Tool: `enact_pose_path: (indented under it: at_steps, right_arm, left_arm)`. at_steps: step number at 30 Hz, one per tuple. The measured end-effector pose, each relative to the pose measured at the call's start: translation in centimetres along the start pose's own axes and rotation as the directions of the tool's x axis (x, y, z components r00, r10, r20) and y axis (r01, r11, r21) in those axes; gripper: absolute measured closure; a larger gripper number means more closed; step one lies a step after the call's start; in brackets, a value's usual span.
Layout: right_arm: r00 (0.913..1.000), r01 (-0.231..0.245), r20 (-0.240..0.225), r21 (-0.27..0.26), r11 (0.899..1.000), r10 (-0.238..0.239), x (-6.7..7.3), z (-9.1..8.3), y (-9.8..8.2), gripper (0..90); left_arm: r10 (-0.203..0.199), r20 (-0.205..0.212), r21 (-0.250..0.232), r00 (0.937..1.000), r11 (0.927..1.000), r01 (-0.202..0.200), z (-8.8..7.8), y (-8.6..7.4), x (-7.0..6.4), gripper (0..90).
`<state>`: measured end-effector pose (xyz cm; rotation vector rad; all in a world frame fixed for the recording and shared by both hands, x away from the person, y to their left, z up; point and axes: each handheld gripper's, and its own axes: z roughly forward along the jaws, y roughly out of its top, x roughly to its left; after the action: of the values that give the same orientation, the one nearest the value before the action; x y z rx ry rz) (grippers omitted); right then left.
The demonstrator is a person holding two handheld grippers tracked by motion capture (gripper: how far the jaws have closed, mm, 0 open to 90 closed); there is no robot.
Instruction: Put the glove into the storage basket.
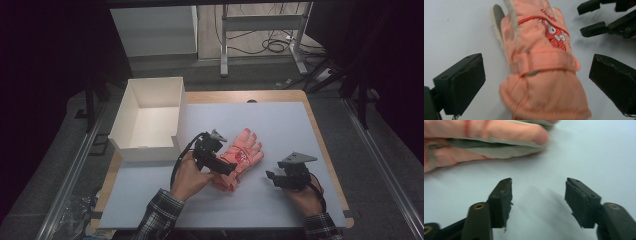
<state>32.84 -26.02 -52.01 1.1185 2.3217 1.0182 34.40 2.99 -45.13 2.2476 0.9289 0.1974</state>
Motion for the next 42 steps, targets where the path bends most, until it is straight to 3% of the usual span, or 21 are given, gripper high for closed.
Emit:
enact_pose_path:
  at_steps: [6, 11, 13, 16, 21, 27, 30, 36, 42]
  right_arm:
    - [0.9987, -0.038, 0.034, -0.003, 0.999, 0.039, -1.4, -0.3, -0.8, 35.2]
    - [0.9975, -0.054, 0.046, 0.002, 0.999, 0.054, -2.1, -0.3, -1.2, 34.6]
    - [0.9973, -0.057, 0.046, 0.002, 0.998, 0.057, -2.2, -0.4, -1.2, 34.5]
    - [0.9974, -0.057, 0.045, 0.0, 0.998, 0.057, -2.2, -0.3, -1.3, 34.5]
    - [0.9974, -0.053, 0.048, -0.001, 0.999, 0.053, -2.2, -0.3, -1.3, 34.5]
    - [0.9975, -0.053, 0.048, -0.001, 0.999, 0.053, -2.2, -0.3, -1.3, 34.4]
    - [0.9975, -0.051, 0.048, 0.0, 0.999, 0.051, -2.2, -0.2, -1.3, 34.4]
    - [0.9976, -0.047, 0.051, 0.0, 0.999, 0.047, -2.2, -0.2, -1.3, 34.4]
    - [0.9976, -0.047, 0.051, -0.001, 0.999, 0.047, -2.2, -0.2, -1.3, 34.4]
  left_arm:
    - [0.021, -0.046, 0.038, 0.9987, 0.9991, -0.02, 2.8, 0.7, -1.1, 0.0]
    - [0.017, -0.072, 0.079, 0.9973, 0.9968, -0.011, 4.8, 0.1, -1.4, 0.0]
    - [0.021, -0.101, 0.104, 0.9946, 0.9945, -0.011, 5.5, -0.3, -1.5, 0.0]
    - [-0.001, -0.096, 0.118, 0.9954, 0.9929, 0.012, 6.2, -0.8, -1.2, 0.0]
    - [0.002, -0.093, 0.16, 0.9957, 0.987, 0.013, 7.4, -1.3, -1.3, 0.0]
    - [-0.012, -0.066, 0.172, 0.9977, 0.9848, 0.023, 7.9, -1.6, -1.0, 2.6]
    - [-0.012, -0.069, 0.173, 0.9975, 0.9846, 0.024, 8.0, -1.7, -1.2, 7.4]
    - [0.025, -0.084, 0.173, 0.9962, 0.9849, -0.011, 7.7, -1.6, -2.1, 24.0]
    - [0.07, -0.04, 0.168, 0.9968, 0.9838, -0.062, 7.2, -1.6, -2.4, 44.1]
